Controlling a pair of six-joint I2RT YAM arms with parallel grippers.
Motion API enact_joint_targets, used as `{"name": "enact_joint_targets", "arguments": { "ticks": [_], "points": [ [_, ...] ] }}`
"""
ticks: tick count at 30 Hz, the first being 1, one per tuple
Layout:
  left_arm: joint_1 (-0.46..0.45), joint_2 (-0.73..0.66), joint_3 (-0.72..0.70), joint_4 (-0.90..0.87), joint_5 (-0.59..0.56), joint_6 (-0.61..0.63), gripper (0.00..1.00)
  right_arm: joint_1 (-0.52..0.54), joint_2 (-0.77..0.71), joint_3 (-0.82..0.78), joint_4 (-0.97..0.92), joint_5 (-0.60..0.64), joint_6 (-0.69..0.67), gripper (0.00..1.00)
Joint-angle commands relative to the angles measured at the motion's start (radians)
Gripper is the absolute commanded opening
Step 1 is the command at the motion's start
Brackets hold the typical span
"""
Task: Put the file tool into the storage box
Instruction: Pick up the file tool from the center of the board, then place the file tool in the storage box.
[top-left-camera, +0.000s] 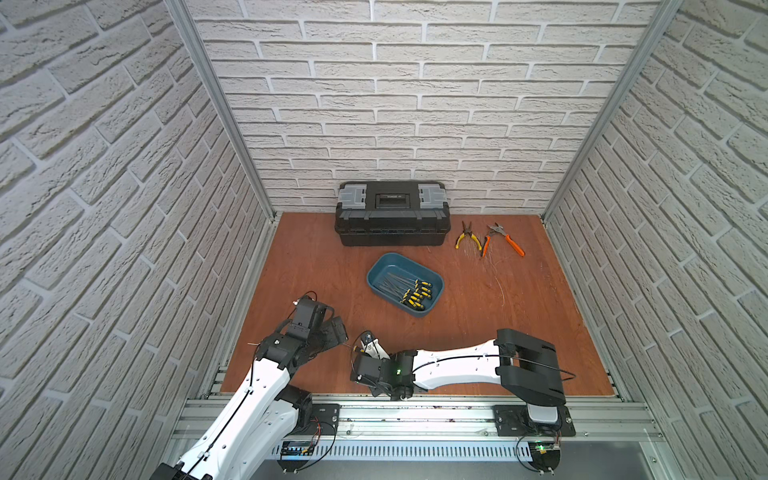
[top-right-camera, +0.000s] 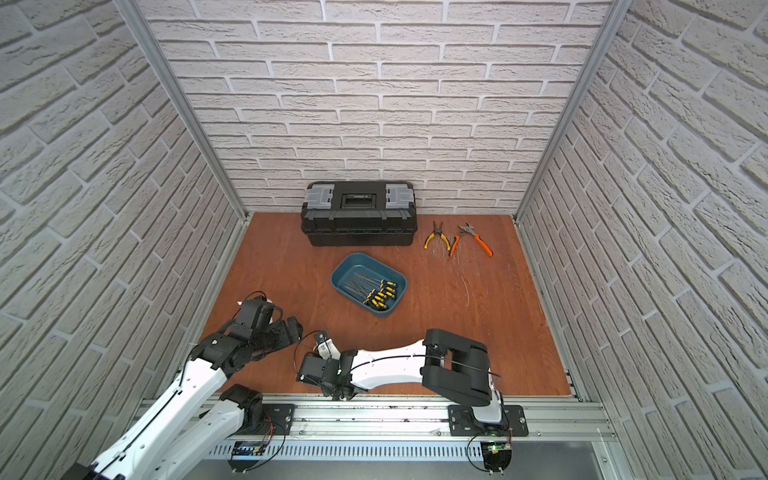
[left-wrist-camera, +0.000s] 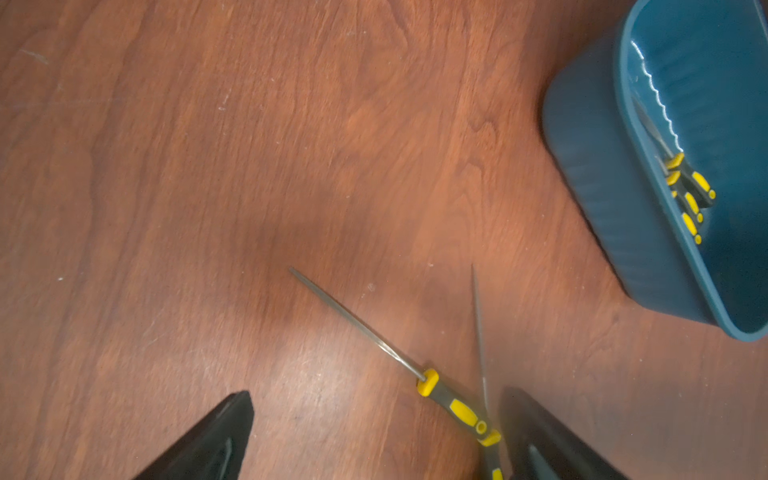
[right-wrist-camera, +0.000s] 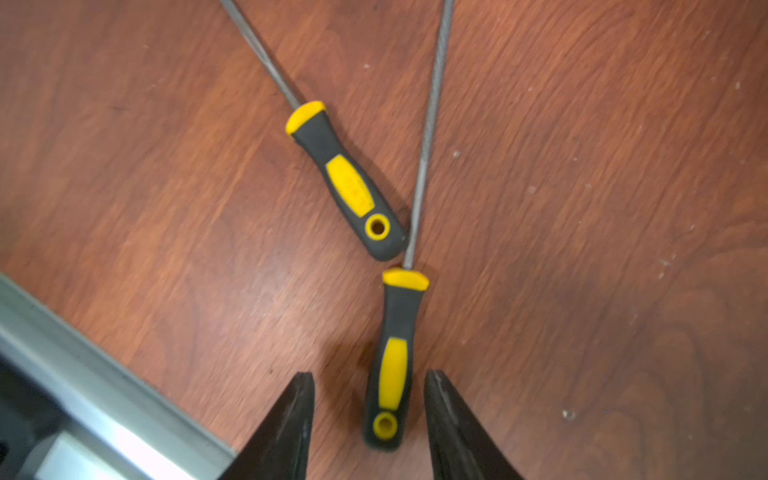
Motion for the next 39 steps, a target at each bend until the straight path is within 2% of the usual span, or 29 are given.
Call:
{"name": "enact_joint_targets", "arguments": {
  "ticks": [1, 6, 13, 15, 18, 24, 31, 35, 39],
  "points": [
    [0.006, -0.006, 0.031, -0.007, 0.006, 0.024, 0.98, -0.009, 0.021, 0.013, -0.009, 0.029, -0.009, 0.47],
    [0.004, -0.004, 0.059, -0.009, 0.006, 0.031, 0.98, -0.012, 0.025, 0.000, -0.002, 0.034, -0.005, 0.43],
    [-0.039, 0.027, 0.108, -0.024, -0.036, 0.041, 0.98, -0.015, 0.014, -0.040, -0.004, 0.074, 0.014, 0.26],
    [-0.056, 0.034, 0.123, -0.024, -0.046, 0.038, 0.98, -0.016, -0.006, -0.058, -0.006, 0.088, 0.008, 0.19],
    [-0.090, 0.044, 0.148, -0.027, -0.072, 0.032, 0.98, -0.021, -0.048, -0.084, -0.013, 0.105, -0.012, 0.13],
    [-0.168, 0.072, 0.221, -0.044, -0.138, 0.029, 0.98, -0.054, -0.174, -0.138, -0.041, 0.135, -0.092, 0.09],
    [-0.188, 0.054, 0.275, -0.030, -0.146, 0.024, 0.98, -0.135, -0.325, -0.144, -0.057, 0.080, -0.337, 0.09],
    [-0.189, 0.057, 0.307, -0.001, -0.125, 0.045, 0.98, -0.263, -0.397, -0.123, -0.060, -0.060, -0.510, 0.09],
    [-0.189, 0.117, 0.347, 0.028, -0.104, 0.062, 0.98, -0.395, -0.400, -0.055, -0.101, -0.161, -0.689, 0.10]
  ]
}}
